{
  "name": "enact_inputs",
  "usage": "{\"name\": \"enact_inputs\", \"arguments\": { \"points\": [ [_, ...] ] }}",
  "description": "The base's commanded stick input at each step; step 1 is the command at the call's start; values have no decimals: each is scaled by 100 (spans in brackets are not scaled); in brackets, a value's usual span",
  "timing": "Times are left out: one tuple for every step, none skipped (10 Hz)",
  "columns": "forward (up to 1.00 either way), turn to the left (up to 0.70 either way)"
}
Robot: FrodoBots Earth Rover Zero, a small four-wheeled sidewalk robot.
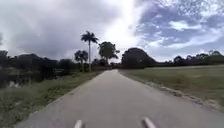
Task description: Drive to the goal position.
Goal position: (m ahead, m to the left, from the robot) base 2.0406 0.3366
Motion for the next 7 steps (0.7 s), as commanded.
{"name": "enact_inputs", "arguments": {
  "points": [
    [70, 0],
    [70, 0],
    [70, 0],
    [70, 0],
    [70, 0],
    [70, 0],
    [70, 0]
  ]
}}
